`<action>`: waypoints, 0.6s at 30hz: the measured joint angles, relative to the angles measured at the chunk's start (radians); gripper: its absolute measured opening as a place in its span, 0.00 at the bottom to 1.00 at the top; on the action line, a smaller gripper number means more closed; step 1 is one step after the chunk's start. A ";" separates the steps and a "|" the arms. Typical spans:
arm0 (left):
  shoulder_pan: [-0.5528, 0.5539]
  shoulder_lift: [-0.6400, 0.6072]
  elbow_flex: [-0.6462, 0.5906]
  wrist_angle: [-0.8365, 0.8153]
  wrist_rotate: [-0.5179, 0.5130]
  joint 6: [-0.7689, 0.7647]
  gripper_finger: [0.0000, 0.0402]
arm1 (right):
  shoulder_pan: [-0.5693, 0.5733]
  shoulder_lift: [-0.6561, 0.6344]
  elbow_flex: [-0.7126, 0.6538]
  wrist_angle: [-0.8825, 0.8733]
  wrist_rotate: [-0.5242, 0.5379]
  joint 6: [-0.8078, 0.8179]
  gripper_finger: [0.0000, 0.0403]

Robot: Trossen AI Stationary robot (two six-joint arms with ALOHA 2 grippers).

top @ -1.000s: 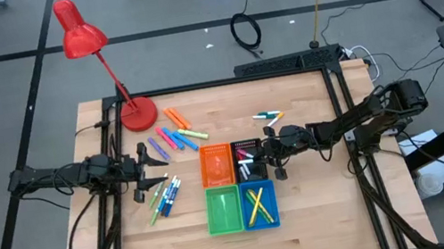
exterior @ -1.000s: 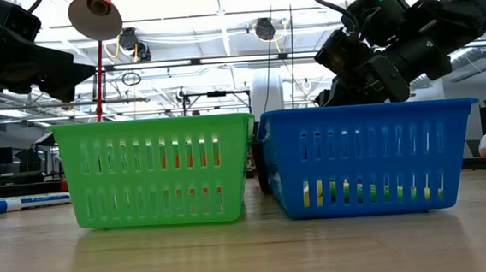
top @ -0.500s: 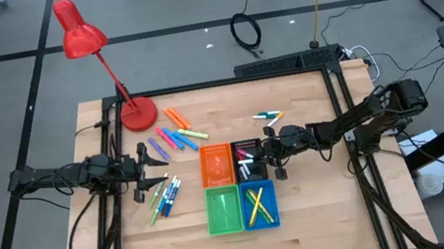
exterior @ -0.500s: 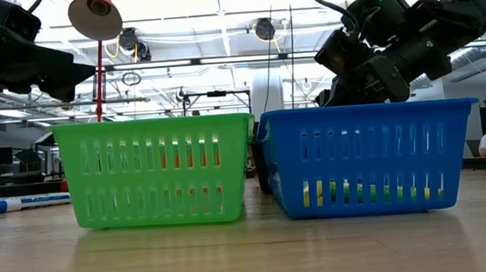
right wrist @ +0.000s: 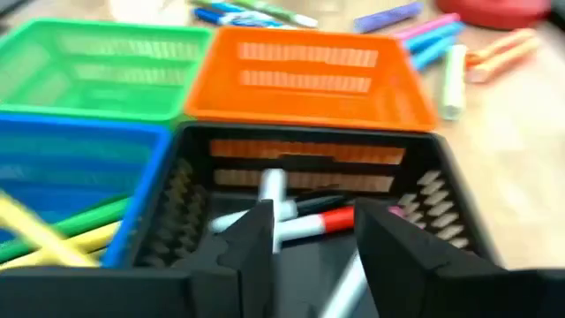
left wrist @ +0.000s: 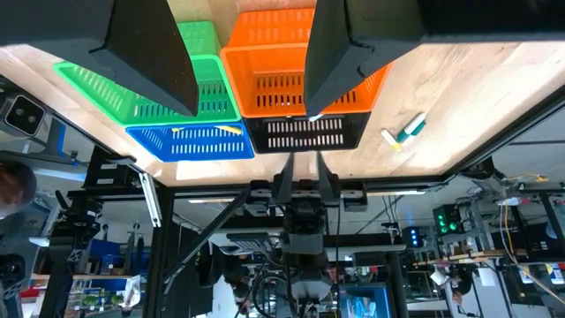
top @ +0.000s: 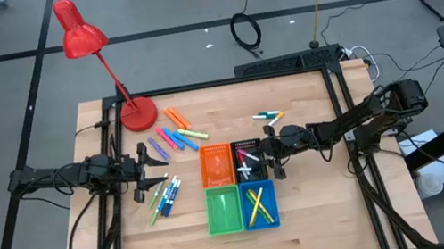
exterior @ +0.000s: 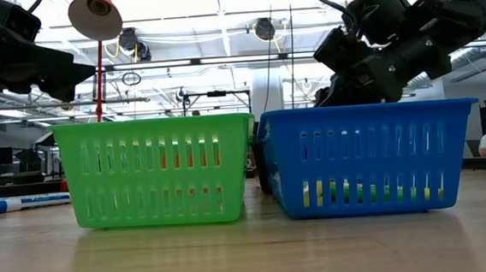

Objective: Pick & Place Markers
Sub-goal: Put the yellow highlighter pen into the black basket

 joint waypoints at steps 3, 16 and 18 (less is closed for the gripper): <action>0.000 0.000 0.000 0.000 0.000 0.000 0.53 | -0.001 -0.039 -0.001 -0.018 0.097 0.000 0.40; 0.000 0.000 0.000 0.000 0.000 0.000 0.53 | -0.264 -0.263 0.033 -0.492 0.155 0.007 0.42; 0.000 0.000 0.000 0.000 0.000 0.000 0.53 | -0.332 -0.262 0.024 -0.539 0.156 0.006 0.42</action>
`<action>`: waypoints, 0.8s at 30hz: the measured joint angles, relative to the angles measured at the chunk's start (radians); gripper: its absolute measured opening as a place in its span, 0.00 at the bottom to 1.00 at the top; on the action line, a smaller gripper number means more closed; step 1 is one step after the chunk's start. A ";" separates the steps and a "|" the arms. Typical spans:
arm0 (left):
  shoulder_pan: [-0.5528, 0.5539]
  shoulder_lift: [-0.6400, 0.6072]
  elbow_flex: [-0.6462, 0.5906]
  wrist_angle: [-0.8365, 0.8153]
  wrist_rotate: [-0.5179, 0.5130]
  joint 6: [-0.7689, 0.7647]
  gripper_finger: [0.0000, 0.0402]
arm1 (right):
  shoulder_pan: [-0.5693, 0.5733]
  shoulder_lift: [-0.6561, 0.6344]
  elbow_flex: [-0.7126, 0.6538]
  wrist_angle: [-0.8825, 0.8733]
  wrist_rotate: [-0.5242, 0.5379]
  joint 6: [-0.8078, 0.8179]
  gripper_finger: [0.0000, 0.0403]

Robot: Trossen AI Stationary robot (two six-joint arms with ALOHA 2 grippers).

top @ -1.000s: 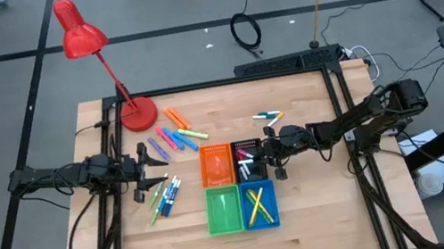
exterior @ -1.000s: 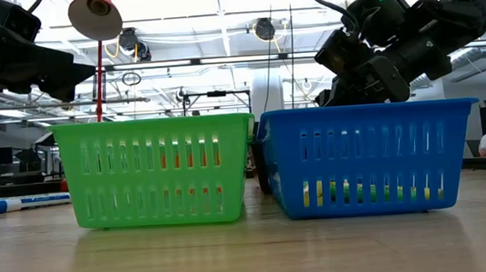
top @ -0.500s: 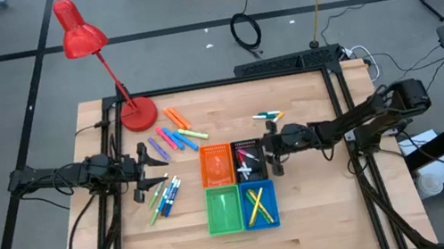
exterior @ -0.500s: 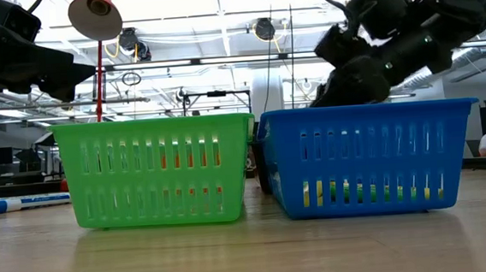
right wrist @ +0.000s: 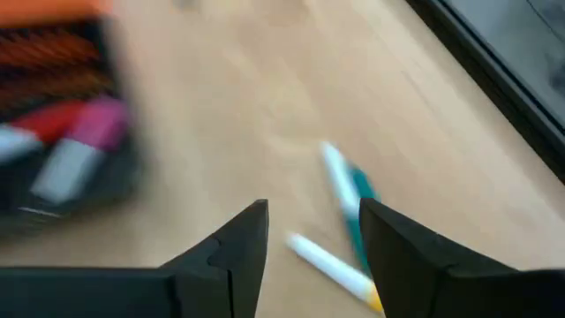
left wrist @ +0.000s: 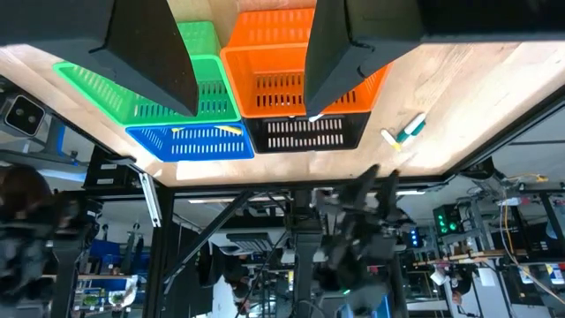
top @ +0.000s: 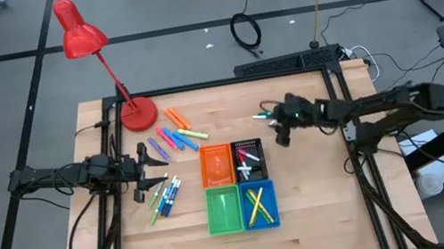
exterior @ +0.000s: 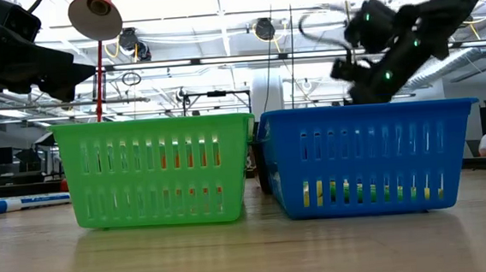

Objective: Pick & Place Markers
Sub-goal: Put the yellow highlighter pen into the black basket

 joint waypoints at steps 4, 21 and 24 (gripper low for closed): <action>0.000 0.000 0.000 0.000 0.000 0.000 0.53 | -0.095 0.014 -0.045 -0.008 -0.002 -0.018 0.41; 0.000 0.000 0.000 0.000 0.000 0.000 0.53 | -0.181 0.121 -0.119 0.154 -0.081 -0.115 0.37; 0.000 0.000 0.000 0.000 0.000 0.000 0.53 | -0.186 0.159 -0.120 0.164 -0.084 -0.114 0.36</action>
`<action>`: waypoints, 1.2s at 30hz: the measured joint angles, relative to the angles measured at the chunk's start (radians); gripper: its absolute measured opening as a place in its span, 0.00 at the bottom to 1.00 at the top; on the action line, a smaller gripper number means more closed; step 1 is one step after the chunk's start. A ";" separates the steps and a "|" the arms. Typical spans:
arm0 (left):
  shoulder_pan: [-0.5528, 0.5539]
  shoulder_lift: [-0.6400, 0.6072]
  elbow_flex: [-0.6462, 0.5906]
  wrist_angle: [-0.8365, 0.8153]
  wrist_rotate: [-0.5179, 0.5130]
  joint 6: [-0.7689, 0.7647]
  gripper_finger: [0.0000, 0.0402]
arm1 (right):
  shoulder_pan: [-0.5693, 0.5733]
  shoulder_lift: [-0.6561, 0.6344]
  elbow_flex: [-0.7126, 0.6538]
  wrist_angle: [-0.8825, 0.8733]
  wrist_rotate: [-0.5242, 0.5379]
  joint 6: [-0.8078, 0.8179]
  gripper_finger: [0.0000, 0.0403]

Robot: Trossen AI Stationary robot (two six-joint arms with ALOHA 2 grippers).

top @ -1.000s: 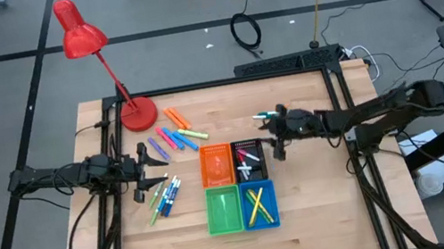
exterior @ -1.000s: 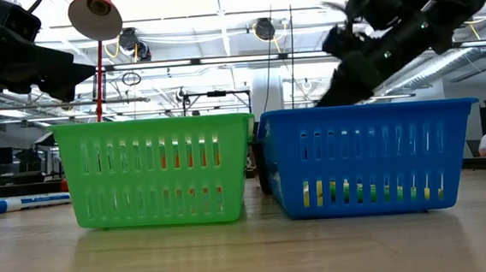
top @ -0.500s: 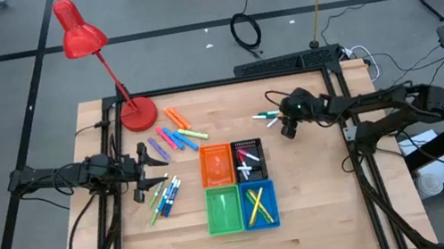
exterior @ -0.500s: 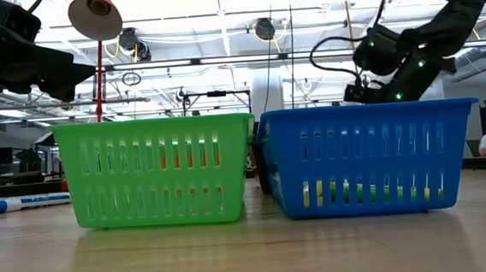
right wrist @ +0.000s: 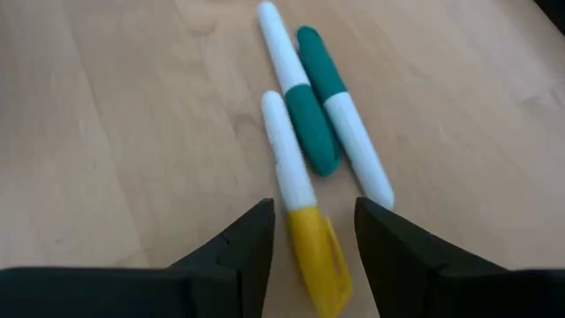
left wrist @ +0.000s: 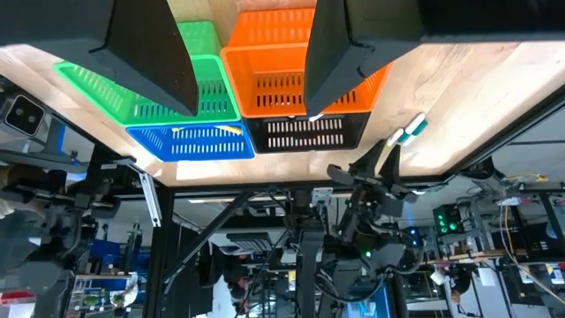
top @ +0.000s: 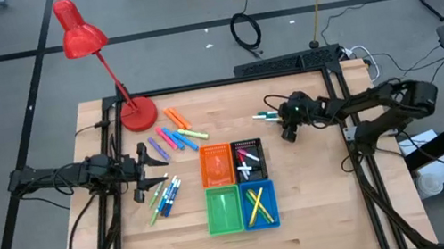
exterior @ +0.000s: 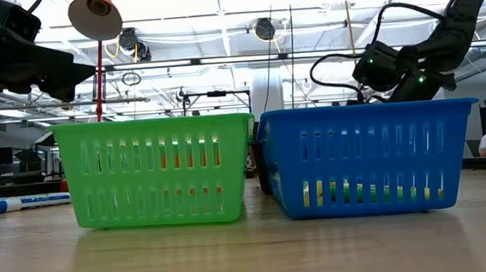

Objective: Pick & Place Markers
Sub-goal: Put the yellow highlighter pen into the black basket

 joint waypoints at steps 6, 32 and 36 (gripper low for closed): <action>0.000 0.000 0.000 0.000 0.000 0.000 0.53 | 0.003 0.020 0.002 -0.002 0.000 0.007 0.36; 0.000 0.000 0.000 0.000 0.000 0.000 0.53 | 0.014 0.002 0.002 -0.043 -0.183 -0.038 0.35; 0.000 0.000 0.000 0.000 0.000 0.000 0.53 | 0.041 0.002 -0.011 -0.030 -0.185 -0.077 0.31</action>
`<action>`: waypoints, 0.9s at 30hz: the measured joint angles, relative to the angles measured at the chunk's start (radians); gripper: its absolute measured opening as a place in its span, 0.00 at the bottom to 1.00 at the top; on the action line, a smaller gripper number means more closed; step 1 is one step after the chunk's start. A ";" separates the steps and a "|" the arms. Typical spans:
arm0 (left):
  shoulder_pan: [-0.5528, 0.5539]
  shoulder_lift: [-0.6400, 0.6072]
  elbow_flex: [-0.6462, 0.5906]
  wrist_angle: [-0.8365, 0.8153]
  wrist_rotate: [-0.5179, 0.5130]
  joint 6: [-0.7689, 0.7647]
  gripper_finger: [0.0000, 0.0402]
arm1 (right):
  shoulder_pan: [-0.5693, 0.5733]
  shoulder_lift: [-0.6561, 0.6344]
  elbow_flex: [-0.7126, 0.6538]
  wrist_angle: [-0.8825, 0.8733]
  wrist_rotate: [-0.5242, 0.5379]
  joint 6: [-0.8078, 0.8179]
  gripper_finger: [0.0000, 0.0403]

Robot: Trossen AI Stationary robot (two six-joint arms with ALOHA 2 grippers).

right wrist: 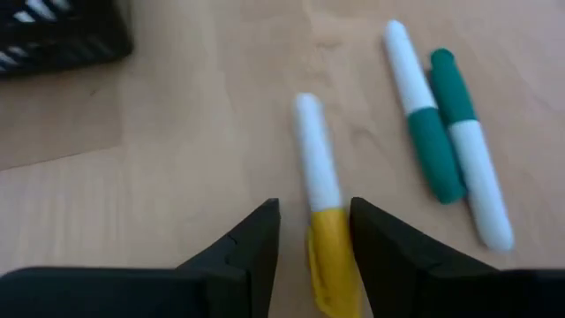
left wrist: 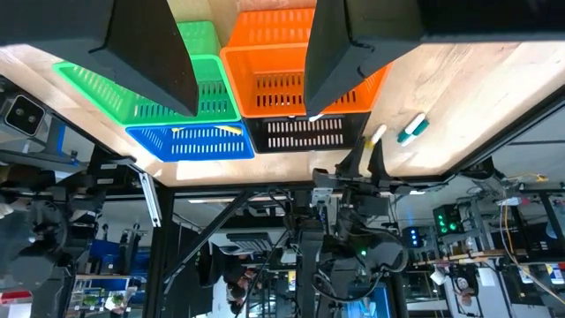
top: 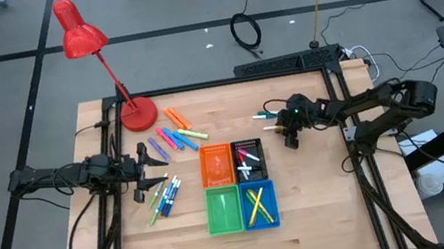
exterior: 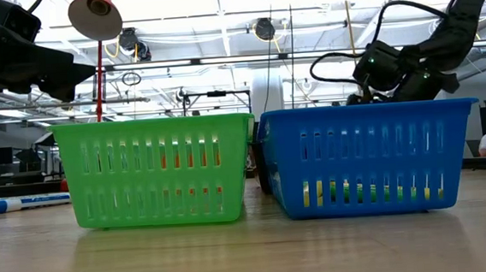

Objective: Pick & Place Markers
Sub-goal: Put the yellow highlighter pen into the black basket

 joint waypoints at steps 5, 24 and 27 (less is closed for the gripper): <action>0.000 0.000 0.000 0.000 0.000 0.000 0.53 | 0.018 0.000 -0.009 0.005 0.001 -0.003 0.24; 0.000 0.000 0.000 0.000 0.000 0.000 0.53 | 0.019 0.000 -0.010 0.008 0.001 -0.045 0.10; 0.000 0.000 0.000 0.000 0.000 0.000 0.53 | 0.019 0.000 -0.010 0.012 0.001 -0.047 0.09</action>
